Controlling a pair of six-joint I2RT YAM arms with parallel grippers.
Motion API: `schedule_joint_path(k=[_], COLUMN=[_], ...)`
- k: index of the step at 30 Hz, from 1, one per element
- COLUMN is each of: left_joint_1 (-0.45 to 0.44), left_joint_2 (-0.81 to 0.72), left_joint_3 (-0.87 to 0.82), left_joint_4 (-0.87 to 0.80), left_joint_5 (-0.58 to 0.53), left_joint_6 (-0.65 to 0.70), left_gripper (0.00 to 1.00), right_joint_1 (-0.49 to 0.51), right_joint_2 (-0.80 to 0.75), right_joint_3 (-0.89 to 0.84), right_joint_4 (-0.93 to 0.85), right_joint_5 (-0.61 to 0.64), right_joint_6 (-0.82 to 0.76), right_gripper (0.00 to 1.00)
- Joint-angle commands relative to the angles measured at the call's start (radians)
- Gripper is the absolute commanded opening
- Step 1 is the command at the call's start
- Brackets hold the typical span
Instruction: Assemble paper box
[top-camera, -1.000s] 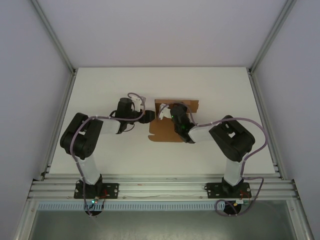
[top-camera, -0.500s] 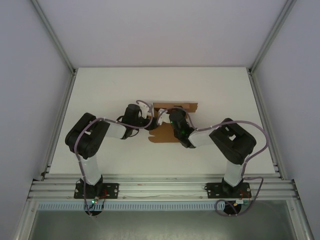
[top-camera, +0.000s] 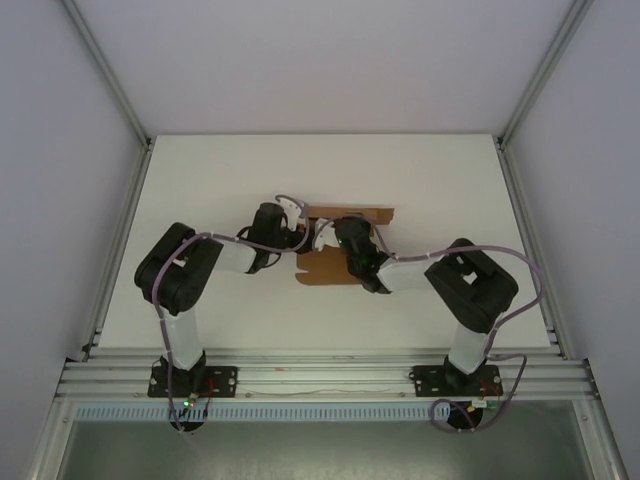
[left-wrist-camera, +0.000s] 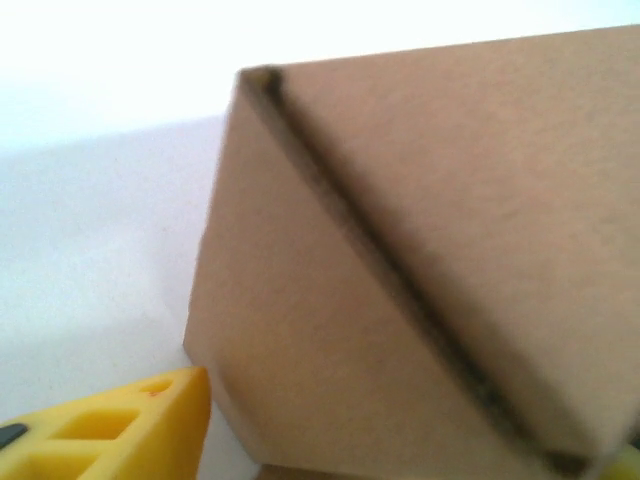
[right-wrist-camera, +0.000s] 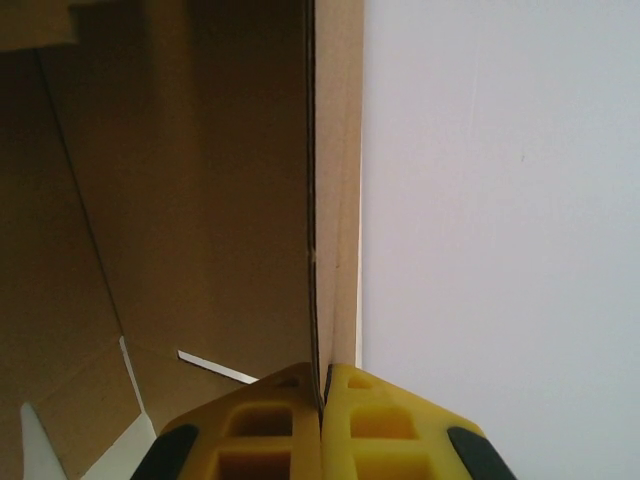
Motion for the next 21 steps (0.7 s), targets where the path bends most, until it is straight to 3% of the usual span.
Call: schedule_joint_path(k=[1, 6, 12, 14, 18, 19, 21], left_joint_1=[0.001, 0.0, -0.021, -0.025, -0.036, -0.04, -0.05], left_joint_2=[0.014, 0.024, 0.024, 0.023, 0.05, 0.048, 0.043], left_joint_3=[0.061, 0.109, 0.128, 0.138, 0.163, 0.164, 0.16], left_joint_4=[0.081, 0.071, 0.046, 0.029, -0.015, -0.021, -0.034], left_joint_5=[-0.023, -0.04, -0.124, -0.162, -0.188, -0.194, -0.194], left_joint_6=[0.032, 0.022, 0.014, 0.002, -0.003, 0.0, 0.014], left_gripper=[0.54, 0.36, 0.25, 0.14, 0.08, 0.05, 0.02], right_joint_1=[-0.007, -0.022, -0.039, -0.043, -0.043, -0.043, -0.043], right_joint_2=[0.04, 0.044, 0.035, 0.031, 0.012, 0.004, -0.018], right_joint_3=[0.004, 0.045, 0.083, 0.084, 0.09, 0.093, 0.101], right_joint_4=[-0.22, -0.286, -0.382, -0.388, -0.411, -0.418, -0.44], right_joint_5=[-0.113, -0.144, -0.177, -0.181, -0.197, -0.2, -0.203], right_joint_6=[0.046, 0.061, 0.106, 0.11, 0.142, 0.155, 0.192], right_gripper=[0.0, 0.0, 0.0, 0.0, 0.0, 0.04, 0.27])
